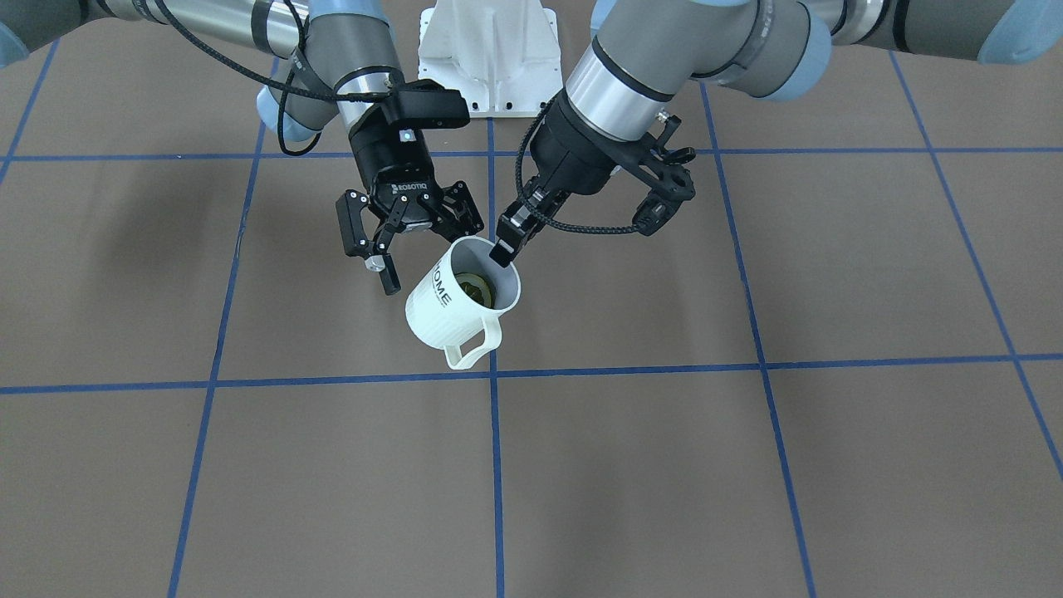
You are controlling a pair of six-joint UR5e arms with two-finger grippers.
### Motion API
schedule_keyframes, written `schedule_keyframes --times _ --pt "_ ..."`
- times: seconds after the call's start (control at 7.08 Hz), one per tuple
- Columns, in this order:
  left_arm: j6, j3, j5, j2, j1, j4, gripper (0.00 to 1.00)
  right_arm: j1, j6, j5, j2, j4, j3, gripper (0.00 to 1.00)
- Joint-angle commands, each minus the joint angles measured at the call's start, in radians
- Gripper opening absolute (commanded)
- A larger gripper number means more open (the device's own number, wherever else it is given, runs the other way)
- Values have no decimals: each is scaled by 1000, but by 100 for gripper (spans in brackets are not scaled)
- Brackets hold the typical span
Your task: Left arm hands cup to right arm to dump lemon
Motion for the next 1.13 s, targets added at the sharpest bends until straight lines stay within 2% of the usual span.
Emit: schedule_keyframes --times 0.0,0.99 --pt "-1 -7 0 -3 14 0 0 1 0 0 0 0 0 98" --pt "-14 -19 -2 -21 24 0 0 -19 -14 -29 -1 2 2 98"
